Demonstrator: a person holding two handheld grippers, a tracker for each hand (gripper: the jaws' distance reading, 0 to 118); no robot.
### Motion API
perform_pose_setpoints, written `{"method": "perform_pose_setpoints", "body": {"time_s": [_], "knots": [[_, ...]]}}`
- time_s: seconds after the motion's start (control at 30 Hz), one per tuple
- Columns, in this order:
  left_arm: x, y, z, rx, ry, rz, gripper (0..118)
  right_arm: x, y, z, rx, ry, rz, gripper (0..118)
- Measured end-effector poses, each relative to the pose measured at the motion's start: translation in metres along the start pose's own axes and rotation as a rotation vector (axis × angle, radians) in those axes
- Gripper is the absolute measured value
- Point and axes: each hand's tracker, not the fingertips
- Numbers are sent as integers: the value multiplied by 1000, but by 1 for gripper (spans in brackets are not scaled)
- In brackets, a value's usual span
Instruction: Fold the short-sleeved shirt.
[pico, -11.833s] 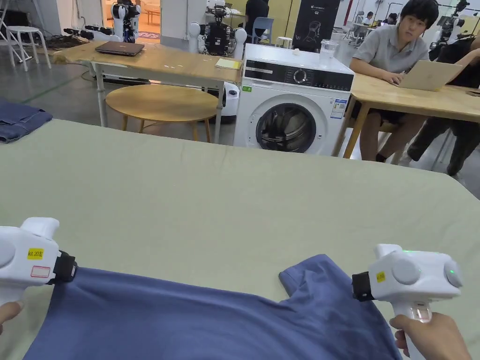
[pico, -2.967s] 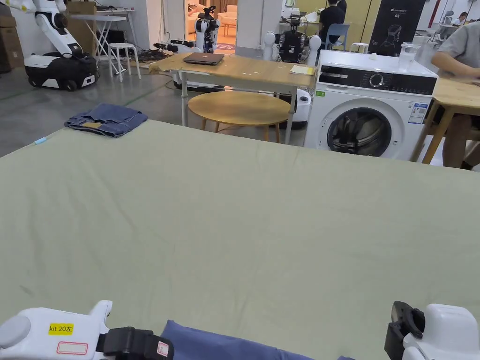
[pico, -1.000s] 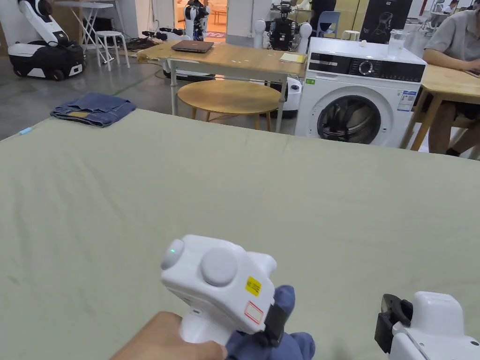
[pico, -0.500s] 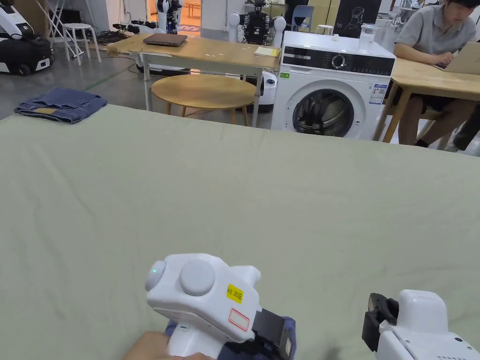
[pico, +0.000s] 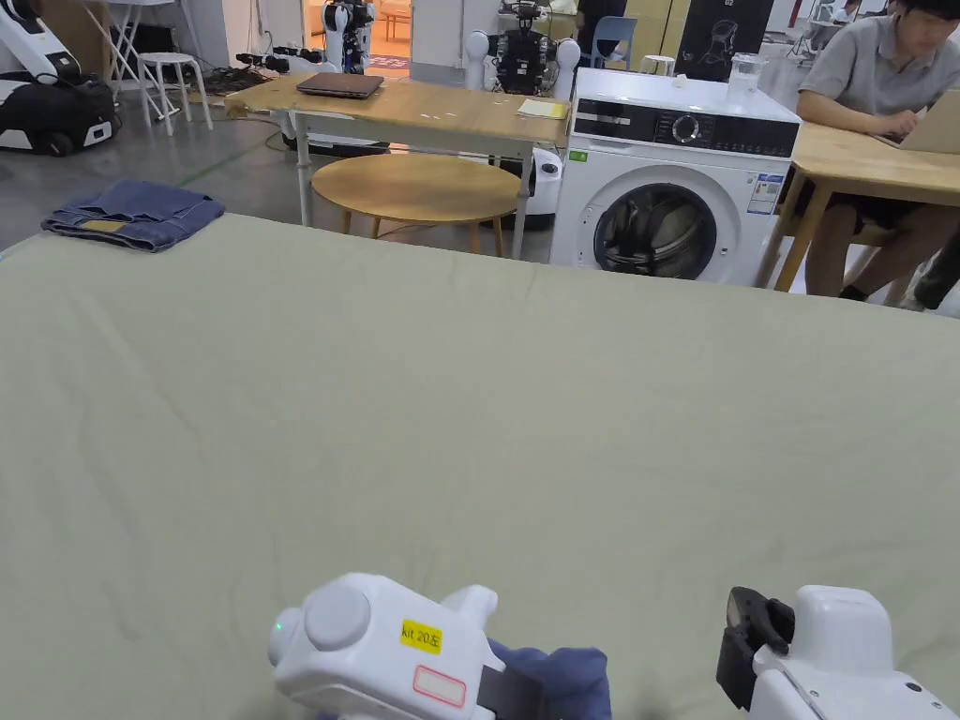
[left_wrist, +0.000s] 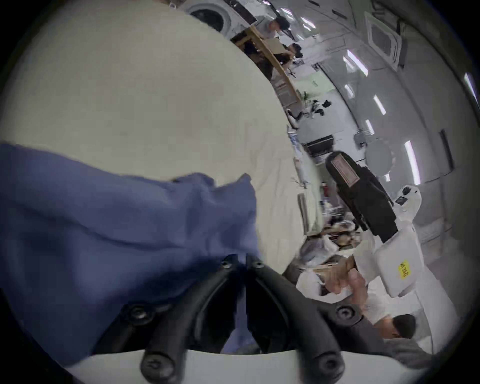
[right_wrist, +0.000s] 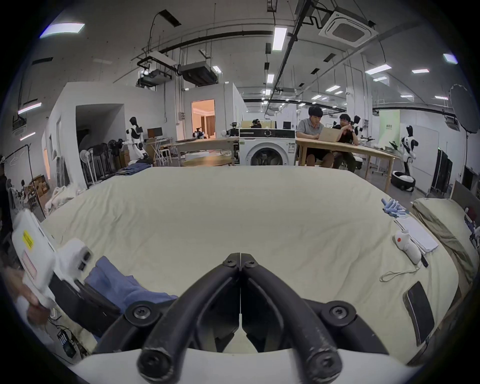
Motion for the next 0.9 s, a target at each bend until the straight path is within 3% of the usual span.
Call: {"method": "perform_pose_setpoints", "body": {"time_s": [0.13, 0.27, 0.47, 0.57, 0.9], "knots": [[-13, -3, -28, 2, 138, -4, 1, 1, -1, 1, 0, 3, 1, 0], [-15, -6, -30, 44, 115, 1, 0, 2, -1, 2, 4, 1, -2, 0], [11, -6, -5, 70, 180, -132, 0, -1, 0, 2, 27, -3, -5, 0], [24, -2, 38, 232, 218, -243, 0, -8, 3, -1, 49, -14, 1, 0], [38, -19, 150, 894, 667, -517, 0, -36, 22, -7, 200, -38, 32, 0]]}}
